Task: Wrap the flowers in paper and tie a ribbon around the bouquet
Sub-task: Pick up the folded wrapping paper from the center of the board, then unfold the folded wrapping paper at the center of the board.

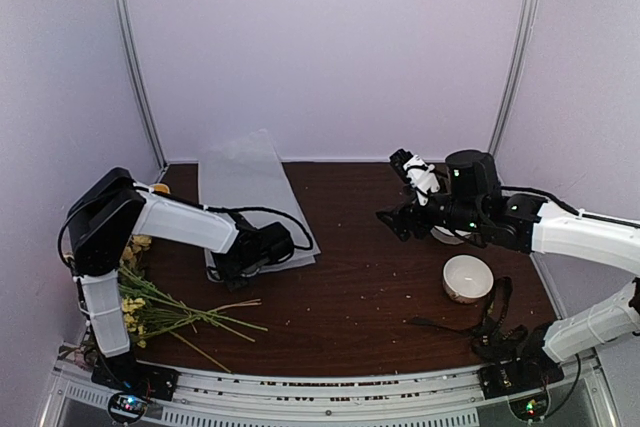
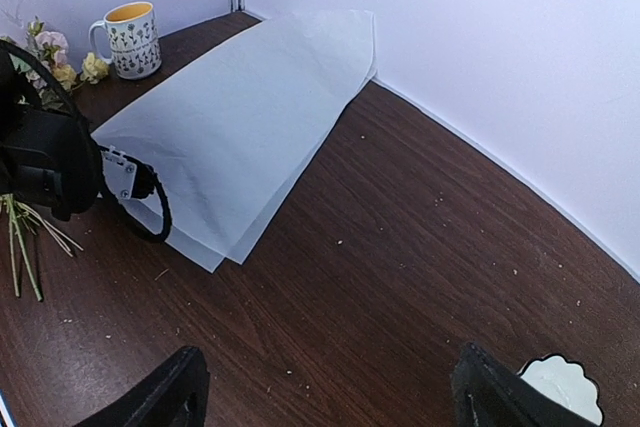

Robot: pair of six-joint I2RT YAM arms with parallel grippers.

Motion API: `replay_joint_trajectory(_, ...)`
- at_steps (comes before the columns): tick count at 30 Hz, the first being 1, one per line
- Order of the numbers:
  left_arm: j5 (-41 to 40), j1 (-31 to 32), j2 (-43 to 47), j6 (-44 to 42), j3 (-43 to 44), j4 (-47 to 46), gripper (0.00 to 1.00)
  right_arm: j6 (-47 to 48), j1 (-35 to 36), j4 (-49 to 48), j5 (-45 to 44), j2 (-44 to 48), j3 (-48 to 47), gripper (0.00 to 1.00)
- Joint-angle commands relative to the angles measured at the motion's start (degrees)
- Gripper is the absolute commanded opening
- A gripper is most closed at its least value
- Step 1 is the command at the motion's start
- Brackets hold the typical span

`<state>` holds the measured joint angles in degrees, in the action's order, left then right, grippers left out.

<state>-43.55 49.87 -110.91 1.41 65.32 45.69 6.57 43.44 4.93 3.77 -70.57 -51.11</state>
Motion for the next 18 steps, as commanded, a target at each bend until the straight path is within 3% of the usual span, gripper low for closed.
replay_joint_trajectory(1,-3.14,-0.54,7.61,2.93,-1.7,-5.45,0.0,-1.77,0.52,-0.42,-2.85,1.86,0.42,0.86)
replay_joint_trajectory(10,8.56,-3.12,25.5,6.39,-4.0,-14.53,0.0,-0.14,1.36,0.86,0.11,0.08,-0.8,0.84)
replay_joint_trajectory(16,14.42,-5.06,34.2,10.36,-2.99,-15.9,0.0,15.03,12.18,-1.74,-6.28,-5.06,-1.7,0.86)
replay_joint_trajectory(18,15.6,-5.29,36.59,11.88,-2.71,-16.63,0.0,19.29,16.19,-5.15,-10.47,-8.89,-2.42,0.92)
